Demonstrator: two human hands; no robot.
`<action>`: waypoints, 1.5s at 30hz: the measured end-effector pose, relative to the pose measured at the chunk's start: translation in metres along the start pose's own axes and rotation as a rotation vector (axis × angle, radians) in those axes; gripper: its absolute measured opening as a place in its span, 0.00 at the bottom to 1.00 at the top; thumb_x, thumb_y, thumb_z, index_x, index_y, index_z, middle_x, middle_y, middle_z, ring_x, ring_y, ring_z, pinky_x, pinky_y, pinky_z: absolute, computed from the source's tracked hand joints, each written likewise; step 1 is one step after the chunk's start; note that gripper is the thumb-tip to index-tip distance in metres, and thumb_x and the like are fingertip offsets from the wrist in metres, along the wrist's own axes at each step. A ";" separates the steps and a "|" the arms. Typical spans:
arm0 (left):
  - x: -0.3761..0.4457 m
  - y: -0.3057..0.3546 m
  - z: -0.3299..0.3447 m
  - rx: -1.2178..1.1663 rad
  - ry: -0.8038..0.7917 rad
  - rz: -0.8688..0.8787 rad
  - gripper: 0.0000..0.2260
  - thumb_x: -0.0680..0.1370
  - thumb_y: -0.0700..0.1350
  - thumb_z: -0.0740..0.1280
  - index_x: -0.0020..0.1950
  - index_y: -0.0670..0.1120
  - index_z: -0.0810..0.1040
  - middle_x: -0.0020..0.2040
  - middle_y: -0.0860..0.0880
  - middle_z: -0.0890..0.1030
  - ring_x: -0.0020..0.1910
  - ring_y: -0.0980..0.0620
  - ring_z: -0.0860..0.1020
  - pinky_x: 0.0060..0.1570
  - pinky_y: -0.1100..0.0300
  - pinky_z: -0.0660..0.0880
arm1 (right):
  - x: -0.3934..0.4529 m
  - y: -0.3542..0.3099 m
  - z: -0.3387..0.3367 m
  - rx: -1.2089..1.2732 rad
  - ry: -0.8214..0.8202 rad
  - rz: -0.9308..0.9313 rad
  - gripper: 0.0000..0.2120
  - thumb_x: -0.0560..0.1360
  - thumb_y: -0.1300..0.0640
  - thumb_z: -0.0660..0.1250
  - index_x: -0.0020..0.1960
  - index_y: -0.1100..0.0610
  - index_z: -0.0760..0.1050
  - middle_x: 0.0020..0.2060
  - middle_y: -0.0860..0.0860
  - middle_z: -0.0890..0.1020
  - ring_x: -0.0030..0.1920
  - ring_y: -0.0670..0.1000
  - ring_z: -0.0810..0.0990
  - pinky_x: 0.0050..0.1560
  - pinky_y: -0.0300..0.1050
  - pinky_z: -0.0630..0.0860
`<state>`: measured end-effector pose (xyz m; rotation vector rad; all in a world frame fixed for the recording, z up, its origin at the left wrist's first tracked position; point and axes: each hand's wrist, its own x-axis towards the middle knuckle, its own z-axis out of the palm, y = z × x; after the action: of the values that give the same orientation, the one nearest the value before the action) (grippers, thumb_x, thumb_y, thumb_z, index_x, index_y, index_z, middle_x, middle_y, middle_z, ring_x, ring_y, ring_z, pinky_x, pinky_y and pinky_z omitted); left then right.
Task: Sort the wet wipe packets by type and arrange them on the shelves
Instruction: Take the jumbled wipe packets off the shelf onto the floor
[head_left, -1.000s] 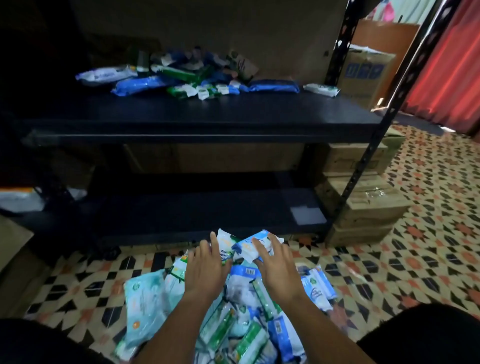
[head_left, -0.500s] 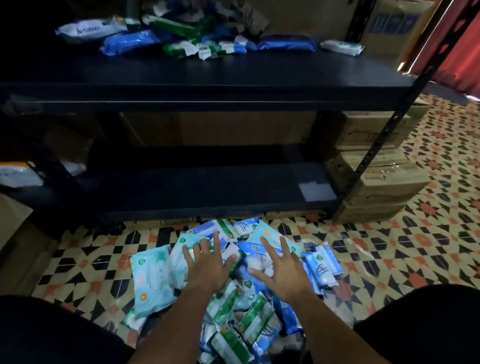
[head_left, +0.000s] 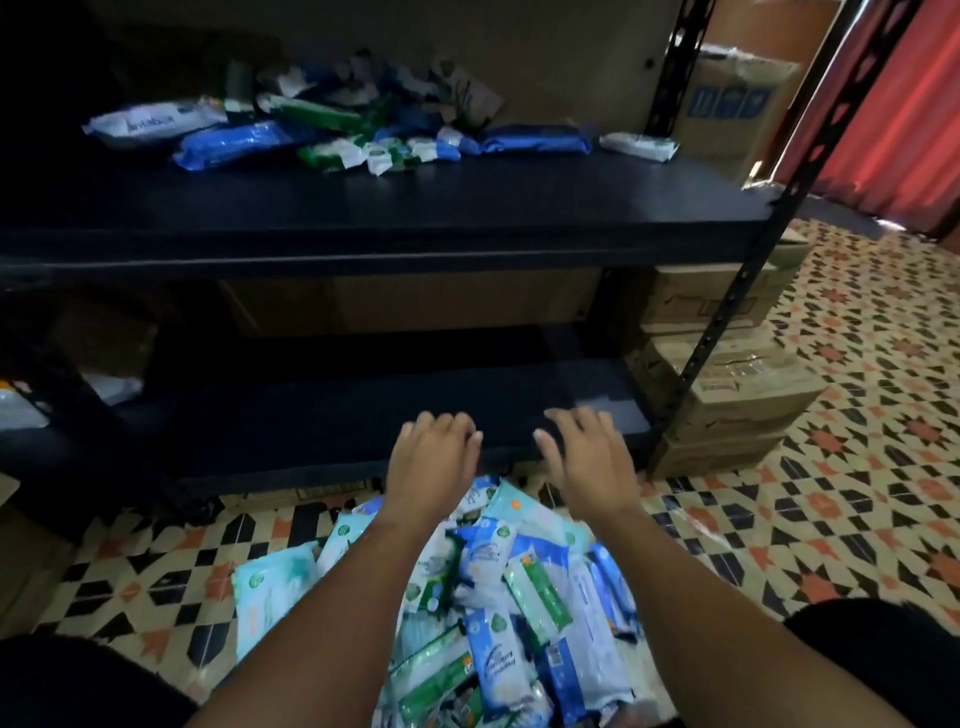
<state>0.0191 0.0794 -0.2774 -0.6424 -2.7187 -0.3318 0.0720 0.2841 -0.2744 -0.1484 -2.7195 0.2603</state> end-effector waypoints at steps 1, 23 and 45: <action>0.014 0.004 -0.010 -0.015 0.062 0.031 0.11 0.83 0.53 0.58 0.51 0.51 0.78 0.43 0.52 0.80 0.45 0.46 0.76 0.47 0.51 0.70 | 0.012 0.001 -0.008 0.002 0.060 -0.018 0.18 0.82 0.44 0.60 0.63 0.55 0.78 0.50 0.54 0.79 0.50 0.59 0.76 0.48 0.55 0.76; 0.391 0.033 -0.106 0.142 0.205 0.052 0.17 0.80 0.53 0.63 0.68 0.49 0.70 0.67 0.46 0.74 0.67 0.41 0.68 0.62 0.45 0.65 | 0.338 0.068 -0.124 -0.017 0.215 0.149 0.25 0.80 0.41 0.63 0.73 0.50 0.67 0.68 0.58 0.68 0.71 0.60 0.60 0.68 0.55 0.62; 0.507 0.019 -0.054 0.122 -0.081 0.071 0.41 0.67 0.81 0.56 0.74 0.59 0.62 0.70 0.46 0.66 0.68 0.42 0.67 0.66 0.46 0.66 | 0.445 0.142 -0.097 -0.092 -0.085 0.279 0.27 0.83 0.48 0.56 0.80 0.45 0.54 0.73 0.60 0.66 0.72 0.64 0.62 0.72 0.59 0.59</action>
<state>-0.3864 0.2782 -0.0404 -0.7306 -2.7586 -0.1234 -0.2861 0.5016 -0.0456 -0.5565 -2.7921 0.2244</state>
